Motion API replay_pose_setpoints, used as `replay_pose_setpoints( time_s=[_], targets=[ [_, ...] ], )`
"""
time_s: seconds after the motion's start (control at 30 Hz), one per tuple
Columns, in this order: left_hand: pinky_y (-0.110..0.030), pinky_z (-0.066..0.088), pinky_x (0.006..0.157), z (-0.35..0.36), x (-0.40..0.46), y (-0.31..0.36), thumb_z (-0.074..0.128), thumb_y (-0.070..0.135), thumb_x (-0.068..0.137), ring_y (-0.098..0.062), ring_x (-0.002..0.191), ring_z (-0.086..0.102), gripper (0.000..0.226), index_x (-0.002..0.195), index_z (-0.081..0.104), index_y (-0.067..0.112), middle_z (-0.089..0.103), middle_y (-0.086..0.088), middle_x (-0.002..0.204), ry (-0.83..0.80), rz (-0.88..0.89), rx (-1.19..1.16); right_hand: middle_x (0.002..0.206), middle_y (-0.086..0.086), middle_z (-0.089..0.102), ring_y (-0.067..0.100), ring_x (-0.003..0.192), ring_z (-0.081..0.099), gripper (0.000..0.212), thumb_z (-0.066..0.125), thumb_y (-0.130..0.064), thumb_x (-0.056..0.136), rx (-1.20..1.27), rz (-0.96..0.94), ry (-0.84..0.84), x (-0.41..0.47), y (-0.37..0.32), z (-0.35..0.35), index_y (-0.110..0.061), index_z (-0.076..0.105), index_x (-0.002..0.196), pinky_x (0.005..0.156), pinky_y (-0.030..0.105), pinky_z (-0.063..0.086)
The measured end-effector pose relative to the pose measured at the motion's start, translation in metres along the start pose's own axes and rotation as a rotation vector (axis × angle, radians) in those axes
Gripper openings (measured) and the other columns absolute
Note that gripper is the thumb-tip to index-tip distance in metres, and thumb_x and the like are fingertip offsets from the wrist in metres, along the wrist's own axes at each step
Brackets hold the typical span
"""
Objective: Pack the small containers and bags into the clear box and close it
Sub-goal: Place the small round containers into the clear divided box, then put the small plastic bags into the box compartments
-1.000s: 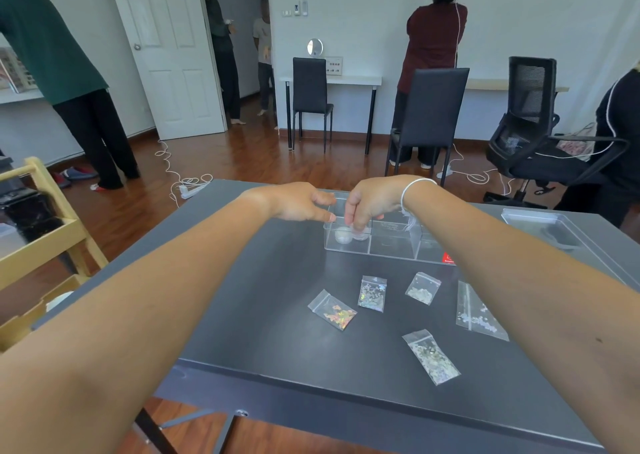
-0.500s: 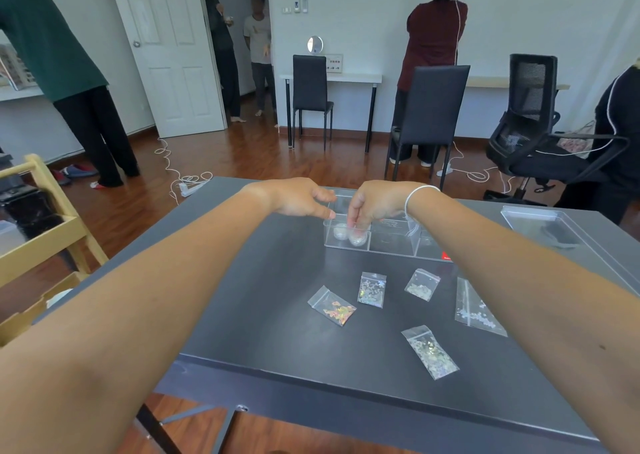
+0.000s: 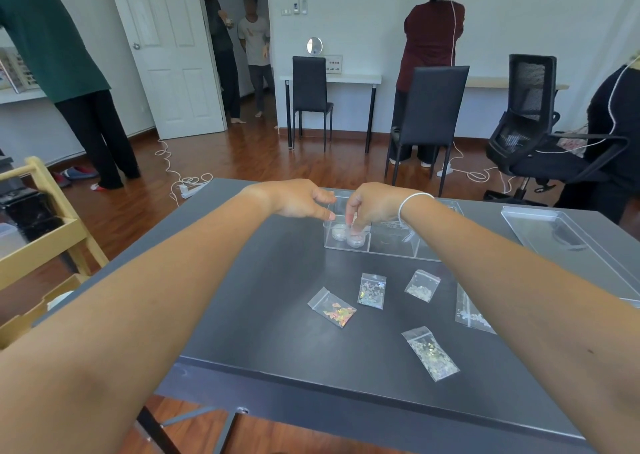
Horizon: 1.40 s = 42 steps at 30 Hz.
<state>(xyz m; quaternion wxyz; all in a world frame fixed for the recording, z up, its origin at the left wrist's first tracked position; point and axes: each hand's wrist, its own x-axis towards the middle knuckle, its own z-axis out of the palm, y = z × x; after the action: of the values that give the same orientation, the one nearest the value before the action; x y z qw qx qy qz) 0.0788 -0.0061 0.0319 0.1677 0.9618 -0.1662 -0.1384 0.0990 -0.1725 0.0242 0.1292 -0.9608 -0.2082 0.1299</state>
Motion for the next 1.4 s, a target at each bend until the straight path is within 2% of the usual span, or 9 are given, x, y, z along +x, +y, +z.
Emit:
replay_pose_setpoints(
  time_s=[0.3,0.47,0.57,0.67,0.77,0.9,1.03,1.3,1.4],
  targets=[
    [-0.03,0.014,0.115,-0.001,0.0,0.001,0.053,0.038,0.089,-0.013,0.142,0.023,0.057,0.141,0.035,0.021,0.027,0.008,0.154,-0.007,0.002,-0.016,0.091,0.001,0.062,0.017,0.087,0.055,0.012,0.066,-0.012,0.082,0.071,0.009,0.059,-0.004,0.001,0.004,-0.014,0.072,0.092,0.077,0.027,0.043],
    [-0.031,0.015,0.114,0.004,-0.001,-0.002,0.054,0.037,0.089,-0.016,0.142,0.024,0.055,0.139,0.038,0.022,0.028,0.006,0.154,0.053,0.021,-0.051,0.078,-0.009,0.064,0.015,0.085,0.06,0.014,0.064,-0.014,0.081,0.272,-0.029,0.274,-0.019,0.002,0.0,-0.022,0.07,0.07,0.077,0.028,0.047],
    [-0.029,0.021,0.111,0.008,-0.006,-0.004,0.057,0.035,0.088,-0.017,0.137,0.035,0.05,0.135,0.045,0.023,0.035,0.004,0.15,0.167,0.061,-0.112,0.071,-0.015,0.06,0.012,0.078,0.059,0.019,0.066,-0.017,0.079,0.366,-0.056,0.391,-0.035,-0.001,-0.002,-0.027,0.067,0.063,0.072,0.025,0.046],
    [-0.026,0.033,0.103,0.01,-0.015,-0.007,0.06,0.032,0.086,-0.01,0.117,0.05,0.034,0.12,0.06,0.023,0.054,0.008,0.129,0.295,0.1,-0.165,0.07,-0.014,0.06,0.008,0.071,0.057,0.007,0.07,-0.02,0.077,0.382,-0.108,0.427,-0.055,-0.001,0.001,-0.023,0.07,0.07,0.069,0.023,0.046],
    [-0.017,0.042,0.072,0.014,-0.028,-0.011,0.062,0.03,0.085,-0.002,0.08,0.055,0.007,0.089,0.067,0.029,0.062,0.016,0.096,0.361,0.095,-0.246,0.069,-0.011,0.06,0.009,0.07,0.055,0.002,0.071,-0.021,0.076,0.384,-0.131,0.431,-0.077,0.002,0.008,-0.02,0.071,0.074,0.064,0.018,0.043],
    [-0.018,0.049,0.061,0.025,-0.048,-0.013,0.065,0.034,0.08,-0.009,0.077,0.06,0.003,0.078,0.067,0.035,0.065,0.013,0.086,0.15,0.073,-0.26,0.078,-0.002,0.061,0.01,0.068,0.053,0.004,0.073,-0.021,0.076,0.357,-0.093,0.307,-0.098,0.006,0.024,-0.02,0.071,0.079,0.059,0.018,0.038],
    [-0.013,0.046,0.058,0.044,-0.061,-0.005,0.073,0.038,0.073,0.009,0.066,0.058,0.011,0.08,0.067,0.045,0.066,0.013,0.092,-0.079,0.094,-0.197,0.081,-0.005,0.059,0.008,0.072,0.054,0.02,0.075,-0.025,0.075,0.246,-0.025,0.147,-0.106,0.007,0.039,-0.017,0.071,0.094,0.064,0.02,0.039],
    [0.001,0.034,0.05,0.058,-0.067,0.002,0.077,0.031,0.069,0.017,0.055,0.051,0.02,0.08,0.064,0.042,0.057,0.013,0.092,-0.123,0.133,-0.144,0.096,-0.002,0.056,0.017,0.089,0.054,0.038,0.075,-0.032,0.075,0.184,0.069,0.105,-0.105,0.006,0.057,-0.016,0.065,0.107,0.083,0.031,0.045],
    [0.0,0.034,0.05,0.061,-0.066,0.003,0.078,0.028,0.068,0.015,0.054,0.05,0.02,0.074,0.063,0.039,0.057,0.012,0.087,-0.113,0.145,-0.13,0.09,-0.004,0.055,0.017,0.087,0.053,0.035,0.075,-0.029,0.075,0.214,0.066,0.091,-0.105,0.006,0.057,-0.014,0.064,0.104,0.077,0.029,0.043]
  ],
)
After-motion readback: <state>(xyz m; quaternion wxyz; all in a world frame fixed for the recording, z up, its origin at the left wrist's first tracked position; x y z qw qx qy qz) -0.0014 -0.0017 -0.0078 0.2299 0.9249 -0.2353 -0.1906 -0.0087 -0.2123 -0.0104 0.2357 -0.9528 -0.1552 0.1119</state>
